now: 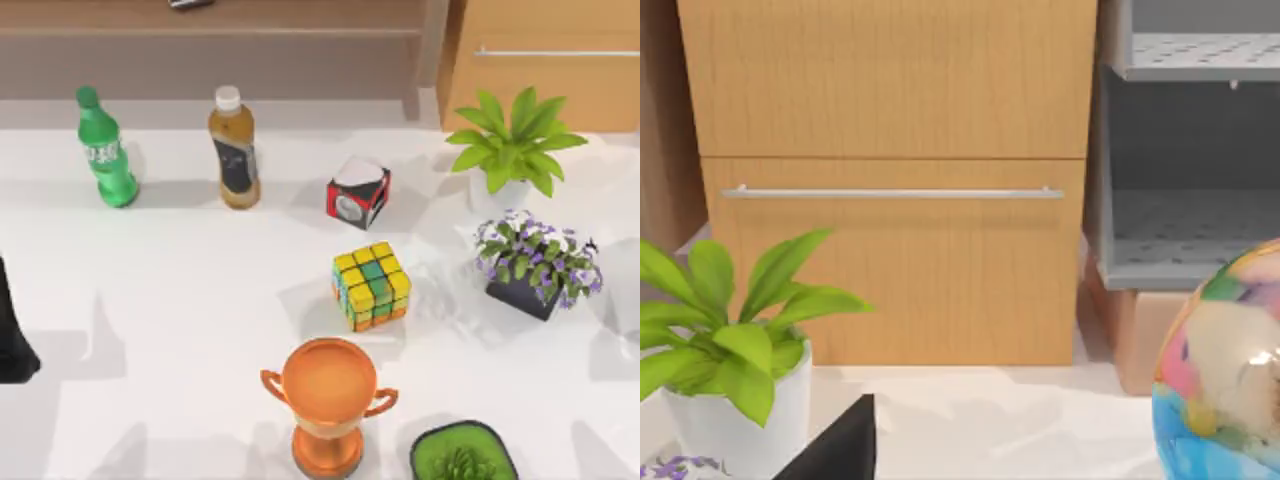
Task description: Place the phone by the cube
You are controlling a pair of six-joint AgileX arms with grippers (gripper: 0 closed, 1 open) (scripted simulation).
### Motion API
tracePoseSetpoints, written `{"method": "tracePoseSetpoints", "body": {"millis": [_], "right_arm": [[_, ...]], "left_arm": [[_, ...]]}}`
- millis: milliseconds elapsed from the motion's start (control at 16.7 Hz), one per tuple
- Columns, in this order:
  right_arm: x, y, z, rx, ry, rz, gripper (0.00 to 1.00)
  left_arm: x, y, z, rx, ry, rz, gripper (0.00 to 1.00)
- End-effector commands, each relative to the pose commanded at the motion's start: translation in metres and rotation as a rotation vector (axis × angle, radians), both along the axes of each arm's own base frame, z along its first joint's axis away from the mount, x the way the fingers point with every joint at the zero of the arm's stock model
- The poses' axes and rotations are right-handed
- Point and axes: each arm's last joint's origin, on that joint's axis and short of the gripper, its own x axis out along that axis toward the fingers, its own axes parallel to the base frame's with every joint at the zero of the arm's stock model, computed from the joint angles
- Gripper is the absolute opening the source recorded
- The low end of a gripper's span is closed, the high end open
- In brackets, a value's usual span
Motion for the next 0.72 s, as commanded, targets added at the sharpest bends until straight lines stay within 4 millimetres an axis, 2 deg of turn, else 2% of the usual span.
{"method": "tracePoseSetpoints", "body": {"millis": [180, 300, 540, 720], "right_arm": [[0.0, 0.0, 0.0, 0.0, 0.0, 0.0, 1.0], [0.0, 0.0, 0.0, 0.0, 0.0, 0.0, 1.0], [0.0, 0.0, 0.0, 0.0, 0.0, 0.0, 1.0], [0.0, 0.0, 0.0, 0.0, 0.0, 0.0, 1.0]], "left_arm": [[0.0, 0.0, 0.002, -0.001, 0.008, 0.001, 1.0], [0.0, 0.001, 0.011, -0.005, 0.048, 0.007, 1.0], [0.01, 0.004, 0.051, -0.024, 0.206, 0.037, 1.0], [0.037, 0.008, 0.087, -0.051, 0.404, 0.066, 1.0]]}}
